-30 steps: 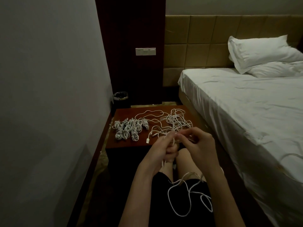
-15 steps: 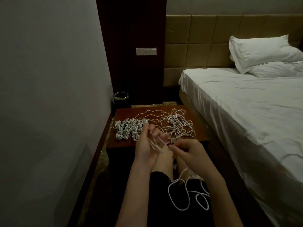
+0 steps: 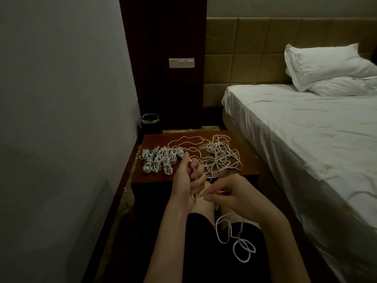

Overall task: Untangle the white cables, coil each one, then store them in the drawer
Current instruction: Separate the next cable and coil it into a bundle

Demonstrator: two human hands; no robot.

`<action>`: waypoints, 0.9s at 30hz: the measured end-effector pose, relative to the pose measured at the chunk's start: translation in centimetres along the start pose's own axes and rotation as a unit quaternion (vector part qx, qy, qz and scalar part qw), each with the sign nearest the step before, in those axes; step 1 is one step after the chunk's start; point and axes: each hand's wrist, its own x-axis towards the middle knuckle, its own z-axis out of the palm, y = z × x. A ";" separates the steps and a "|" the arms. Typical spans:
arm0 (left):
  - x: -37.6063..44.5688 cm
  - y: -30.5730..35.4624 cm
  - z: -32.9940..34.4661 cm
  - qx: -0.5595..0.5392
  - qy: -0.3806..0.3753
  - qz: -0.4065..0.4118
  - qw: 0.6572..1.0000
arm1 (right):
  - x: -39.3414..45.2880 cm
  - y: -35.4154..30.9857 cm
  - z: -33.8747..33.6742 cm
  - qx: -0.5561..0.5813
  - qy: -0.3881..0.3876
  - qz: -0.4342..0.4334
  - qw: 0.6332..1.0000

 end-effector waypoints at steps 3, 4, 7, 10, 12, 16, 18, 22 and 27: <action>0.2 -0.3 0.3 0.039 -0.013 -0.012 0.999 | 0.2 0.0 0.9 -0.040 0.029 -0.001 0.999; 0.2 -0.3 0.3 0.057 -0.012 -0.023 0.998 | 0.3 0.0 1.0 -0.030 0.060 -0.011 0.998; -0.3 -0.5 0.6 0.133 -0.030 -0.062 0.989 | 0.3 -0.3 0.8 -0.004 0.159 -0.028 0.987; -0.8 -0.8 1.0 0.225 -0.050 -0.091 0.969 | 0.2 -0.2 0.9 -0.002 0.170 -0.018 0.985; -1.0 -0.6 1.2 0.223 -0.076 -0.105 0.966 | 0.4 0.1 1.1 -0.017 0.186 -0.010 0.982; -0.5 -0.3 0.0 0.159 -0.088 -0.125 0.975 | 0.3 0.6 0.6 0.107 0.153 -0.004 0.982; -0.2 -0.2 -0.6 0.107 -0.110 -0.140 0.978 | -0.3 0.9 -0.3 0.141 0.120 -0.002 0.983; -0.6 -0.2 -0.4 0.169 -0.163 -0.135 0.963 | -0.9 1.2 -1.1 0.170 0.163 -0.010 0.972; -1.3 -0.7 0.9 0.262 -0.168 -0.113 0.944 | 0.4 1.2 0.3 0.106 0.254 -0.023 0.961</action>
